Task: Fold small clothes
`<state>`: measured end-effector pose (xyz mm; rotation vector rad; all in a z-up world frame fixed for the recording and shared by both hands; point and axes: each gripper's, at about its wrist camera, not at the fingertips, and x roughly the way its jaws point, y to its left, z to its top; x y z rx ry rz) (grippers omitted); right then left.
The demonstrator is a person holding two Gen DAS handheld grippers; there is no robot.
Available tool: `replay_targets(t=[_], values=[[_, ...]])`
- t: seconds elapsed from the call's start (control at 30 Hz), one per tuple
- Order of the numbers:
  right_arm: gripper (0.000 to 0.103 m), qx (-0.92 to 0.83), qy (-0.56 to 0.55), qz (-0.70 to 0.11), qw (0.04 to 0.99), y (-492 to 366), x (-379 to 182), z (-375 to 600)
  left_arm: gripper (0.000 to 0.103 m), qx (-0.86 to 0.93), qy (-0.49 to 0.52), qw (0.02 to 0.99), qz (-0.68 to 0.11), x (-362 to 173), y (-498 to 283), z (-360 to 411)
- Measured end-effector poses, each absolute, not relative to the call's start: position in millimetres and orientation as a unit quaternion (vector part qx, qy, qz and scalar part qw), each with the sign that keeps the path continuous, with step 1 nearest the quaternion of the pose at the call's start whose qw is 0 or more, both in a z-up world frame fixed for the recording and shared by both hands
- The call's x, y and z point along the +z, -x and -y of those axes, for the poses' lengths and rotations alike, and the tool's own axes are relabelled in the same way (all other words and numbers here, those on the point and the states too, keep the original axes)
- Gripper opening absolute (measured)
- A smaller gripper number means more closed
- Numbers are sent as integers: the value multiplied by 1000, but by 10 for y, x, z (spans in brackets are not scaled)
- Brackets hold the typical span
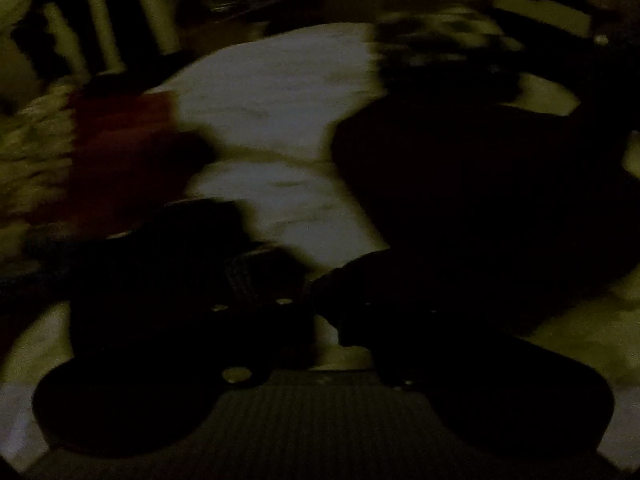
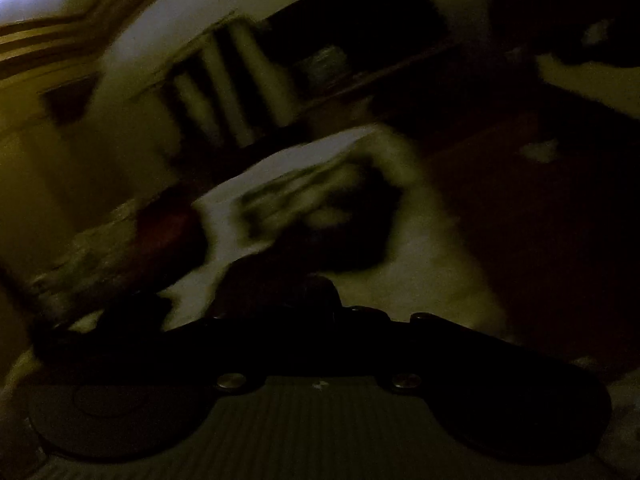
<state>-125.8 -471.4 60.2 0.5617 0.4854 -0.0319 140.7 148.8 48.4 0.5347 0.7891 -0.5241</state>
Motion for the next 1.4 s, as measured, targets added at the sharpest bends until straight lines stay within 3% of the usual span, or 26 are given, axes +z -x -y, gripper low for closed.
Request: replay_targets(t=[0.2,0.23,0.27,0.33,0.37,0.5,0.57,0.73,0.93,1.1,1.13,1.17,1.23,1.4], values=[[7,-190,-217,-263,921,1119,424,5334,11,-189,-225,876,-383,656,-1621,-2019],[7,-205,-233,-265,913,1124,384,5478,16,-197,-219,876,-382,679,-1588,-1997],[7,-221,-238,-269,907,1128,347,5591,24,-207,-216,876,-377,702,-1518,-1928],[7,-258,-205,-279,902,1120,310,5742,72,-231,-223,875,-362,745,-1397,-1760],[7,-275,-199,-282,897,1114,300,5829,84,-241,-233,874,-353,762,-1350,-1663],[7,-306,-208,-276,887,1059,333,6107,84,-279,-234,871,-330,864,-1305,-1266],[7,-313,-194,-281,886,997,383,6134,91,-337,-188,861,-331,888,-1302,-1054],[7,-256,-198,-295,899,801,360,5925,95,-483,-185,771,-371,551,-1060,-207],[7,-176,-279,-290,898,825,278,5776,95,-573,-311,684,-326,92,-191,352],[7,-76,-367,-281,883,775,354,5598,94,-571,-372,679,-273,-258,265,535],[7,-61,-377,-276,882,757,393,5548,80,-545,-399,690,-258,-379,311,634],[7,-47,-389,-268,880,739,443,5490,45,-534,-404,696,-261,-457,307,686],[7,-7,-420,-252,872,693,521,5384,10,-538,-361,690,-322,-564,139,779],[7,114,-458,-251,845,499,751,4842,10,-590,-236,670,-384,-274,-11,509]])
